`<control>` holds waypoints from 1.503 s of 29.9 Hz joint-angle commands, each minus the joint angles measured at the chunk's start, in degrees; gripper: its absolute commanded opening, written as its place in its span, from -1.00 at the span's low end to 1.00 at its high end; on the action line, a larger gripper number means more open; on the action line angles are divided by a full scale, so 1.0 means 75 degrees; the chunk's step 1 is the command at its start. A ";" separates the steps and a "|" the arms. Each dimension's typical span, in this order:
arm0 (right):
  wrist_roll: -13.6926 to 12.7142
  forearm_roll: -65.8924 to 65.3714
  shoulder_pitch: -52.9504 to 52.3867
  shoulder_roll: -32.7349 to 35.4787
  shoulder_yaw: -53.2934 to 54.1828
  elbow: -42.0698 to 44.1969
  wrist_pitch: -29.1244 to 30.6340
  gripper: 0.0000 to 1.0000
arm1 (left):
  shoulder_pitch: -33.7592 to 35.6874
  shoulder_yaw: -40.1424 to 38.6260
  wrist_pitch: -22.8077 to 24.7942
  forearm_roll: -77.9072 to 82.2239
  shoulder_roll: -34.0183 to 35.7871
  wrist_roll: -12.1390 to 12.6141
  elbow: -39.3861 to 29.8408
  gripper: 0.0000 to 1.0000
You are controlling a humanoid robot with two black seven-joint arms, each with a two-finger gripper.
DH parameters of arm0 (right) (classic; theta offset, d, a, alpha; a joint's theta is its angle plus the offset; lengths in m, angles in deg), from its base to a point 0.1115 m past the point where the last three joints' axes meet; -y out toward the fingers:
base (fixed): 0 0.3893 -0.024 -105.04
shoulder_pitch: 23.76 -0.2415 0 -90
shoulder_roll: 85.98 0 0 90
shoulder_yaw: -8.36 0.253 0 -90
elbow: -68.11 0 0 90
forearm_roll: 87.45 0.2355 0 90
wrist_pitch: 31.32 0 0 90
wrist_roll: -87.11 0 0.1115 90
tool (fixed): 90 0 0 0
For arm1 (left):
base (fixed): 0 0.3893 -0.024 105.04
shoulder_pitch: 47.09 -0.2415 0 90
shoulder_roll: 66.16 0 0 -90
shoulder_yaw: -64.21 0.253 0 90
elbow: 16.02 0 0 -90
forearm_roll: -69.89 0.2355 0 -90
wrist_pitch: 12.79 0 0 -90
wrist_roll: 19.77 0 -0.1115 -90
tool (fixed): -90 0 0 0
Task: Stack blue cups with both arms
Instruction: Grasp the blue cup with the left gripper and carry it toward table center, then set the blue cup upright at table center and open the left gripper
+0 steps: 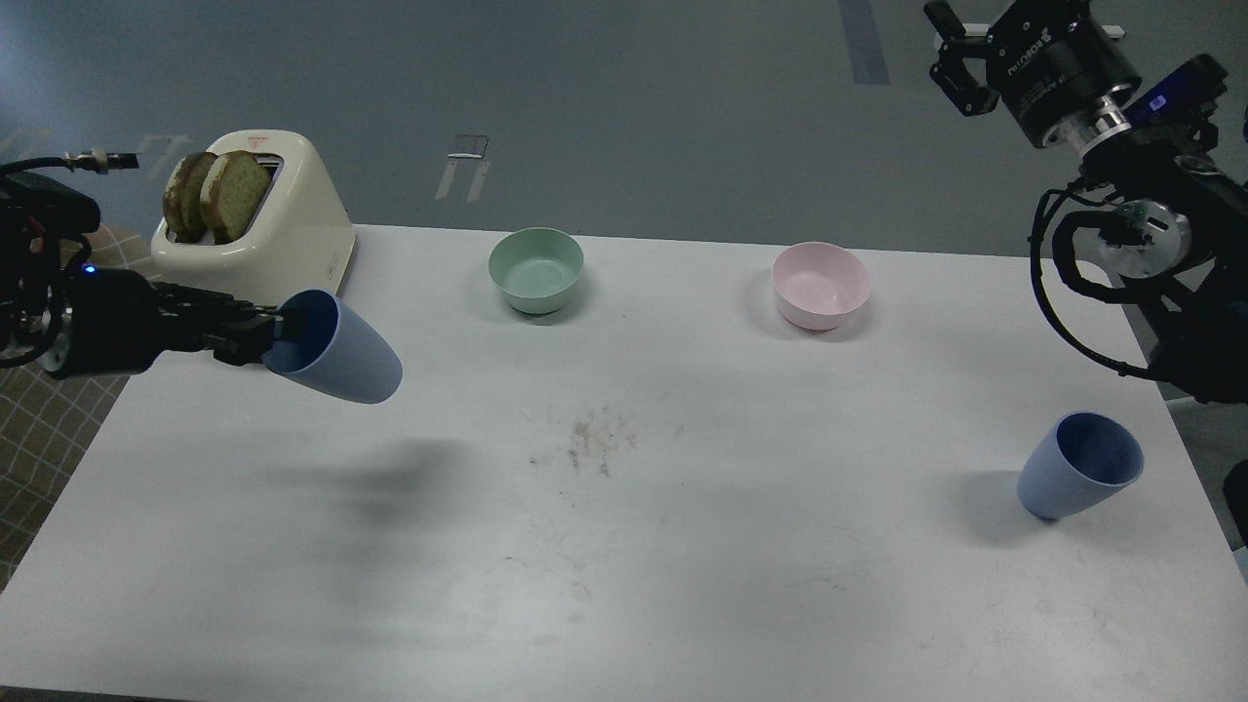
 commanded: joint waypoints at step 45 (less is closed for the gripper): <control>0.0000 -0.0014 -0.1623 -0.0042 -0.1137 -0.0117 0.0000 1.00 | 0.4795 0.4897 0.0174 0.0590 -0.7684 0.1600 0.2530 -1.00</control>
